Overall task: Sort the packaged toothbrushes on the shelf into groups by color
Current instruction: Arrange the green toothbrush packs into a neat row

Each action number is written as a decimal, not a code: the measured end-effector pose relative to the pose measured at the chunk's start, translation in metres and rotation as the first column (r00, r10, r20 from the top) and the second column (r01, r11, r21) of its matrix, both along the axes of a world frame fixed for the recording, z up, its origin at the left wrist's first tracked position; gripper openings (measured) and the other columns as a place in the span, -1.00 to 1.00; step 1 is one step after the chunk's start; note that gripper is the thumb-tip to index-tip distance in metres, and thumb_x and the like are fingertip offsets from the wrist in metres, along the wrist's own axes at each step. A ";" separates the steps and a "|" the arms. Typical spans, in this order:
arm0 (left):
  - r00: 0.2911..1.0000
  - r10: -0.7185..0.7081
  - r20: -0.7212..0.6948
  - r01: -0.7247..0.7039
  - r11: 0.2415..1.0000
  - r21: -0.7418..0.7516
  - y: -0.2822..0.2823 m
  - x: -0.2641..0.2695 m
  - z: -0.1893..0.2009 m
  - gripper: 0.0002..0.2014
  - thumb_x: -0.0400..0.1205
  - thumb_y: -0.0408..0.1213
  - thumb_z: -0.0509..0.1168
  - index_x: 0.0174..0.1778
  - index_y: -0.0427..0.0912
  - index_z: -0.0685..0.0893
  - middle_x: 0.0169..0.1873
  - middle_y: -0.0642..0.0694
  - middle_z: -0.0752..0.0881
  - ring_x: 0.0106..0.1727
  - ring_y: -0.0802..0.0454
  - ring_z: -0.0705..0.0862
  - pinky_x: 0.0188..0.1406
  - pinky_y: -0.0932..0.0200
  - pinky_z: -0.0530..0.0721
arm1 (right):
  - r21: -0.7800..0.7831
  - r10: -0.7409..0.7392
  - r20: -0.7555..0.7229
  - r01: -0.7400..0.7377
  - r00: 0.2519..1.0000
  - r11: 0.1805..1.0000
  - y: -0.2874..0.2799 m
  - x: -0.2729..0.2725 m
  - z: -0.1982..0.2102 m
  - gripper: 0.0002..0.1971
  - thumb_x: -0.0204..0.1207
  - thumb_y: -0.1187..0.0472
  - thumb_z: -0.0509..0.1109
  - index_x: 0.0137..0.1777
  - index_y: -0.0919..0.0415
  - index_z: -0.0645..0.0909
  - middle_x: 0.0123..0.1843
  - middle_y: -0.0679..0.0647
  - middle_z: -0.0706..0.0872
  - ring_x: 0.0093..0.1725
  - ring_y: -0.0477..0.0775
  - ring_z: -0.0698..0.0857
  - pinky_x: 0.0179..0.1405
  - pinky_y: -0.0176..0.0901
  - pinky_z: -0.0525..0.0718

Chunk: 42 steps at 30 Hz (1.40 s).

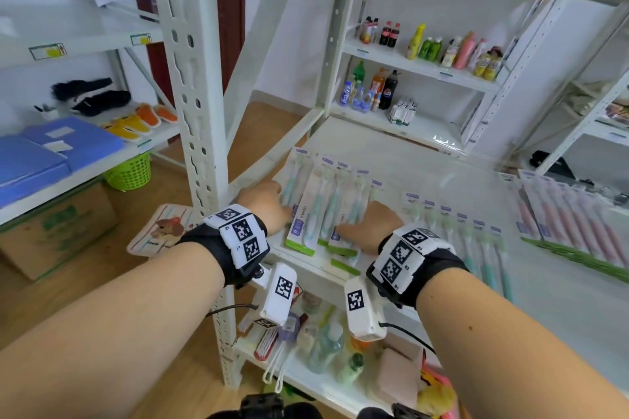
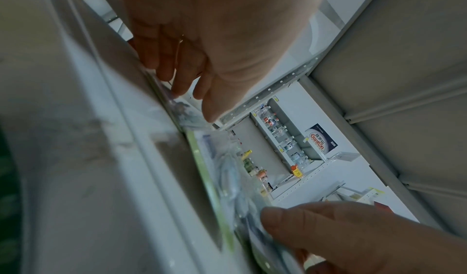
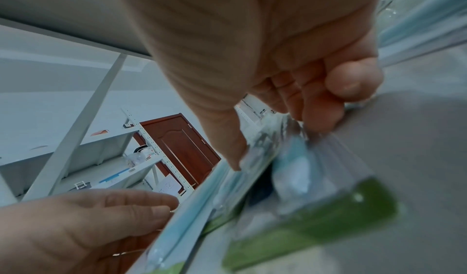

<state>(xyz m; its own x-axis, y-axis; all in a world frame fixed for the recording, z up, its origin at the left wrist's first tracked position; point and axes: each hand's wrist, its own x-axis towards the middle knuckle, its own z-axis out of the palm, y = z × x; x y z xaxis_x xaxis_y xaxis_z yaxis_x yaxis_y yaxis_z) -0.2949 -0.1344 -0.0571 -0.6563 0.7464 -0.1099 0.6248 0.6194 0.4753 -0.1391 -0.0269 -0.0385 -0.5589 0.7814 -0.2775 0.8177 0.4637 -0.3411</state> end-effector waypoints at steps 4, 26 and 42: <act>1.000 -0.003 0.005 0.003 0.999 -0.036 0.005 -0.002 0.003 -0.49 0.56 -0.06 0.34 0.36 -0.24 0.48 0.29 -0.18 0.60 0.23 -0.17 0.61 0.17 0.01 0.60 | 0.013 -0.085 0.018 0.085 0.996 0.996 0.002 -0.002 -0.001 -0.67 0.44 0.08 0.40 -0.42 0.20 0.38 -0.48 0.04 0.46 -0.52 -0.01 0.46 -0.61 -0.25 0.37; 1.000 0.009 -0.016 -0.013 0.975 -0.222 0.029 -0.016 0.014 -0.68 0.48 -0.01 0.38 -0.30 -0.21 0.52 -0.37 -0.09 0.60 -0.37 -0.01 0.58 -0.44 0.21 0.48 | -0.563 -0.634 -0.705 0.291 0.319 0.773 0.043 0.088 -0.008 -0.89 0.57 0.30 0.25 -0.09 0.20 0.60 -0.26 0.10 0.78 -0.43 0.07 0.77 -0.48 -0.14 0.71; 0.883 -0.187 0.431 0.071 0.960 0.271 0.056 0.081 0.028 -0.75 0.63 -0.31 0.23 -0.39 -0.20 0.56 -0.58 -0.11 0.50 -0.67 0.00 0.46 -0.57 0.27 0.41 | -0.750 -0.779 -0.606 0.210 0.161 0.627 0.054 0.206 -0.002 -0.90 0.55 0.44 0.30 -0.20 0.32 0.54 -0.29 0.31 0.67 -0.37 0.21 0.68 -0.54 0.03 0.76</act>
<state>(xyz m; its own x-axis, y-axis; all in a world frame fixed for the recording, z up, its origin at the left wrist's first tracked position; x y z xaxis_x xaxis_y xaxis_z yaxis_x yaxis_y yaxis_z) -0.2141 -0.0787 -0.0289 -0.4752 0.8623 -0.1752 0.3754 0.3787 0.8460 0.0668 0.0268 -0.0406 -0.1934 0.9270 -0.3213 -0.0997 -0.3443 -0.9335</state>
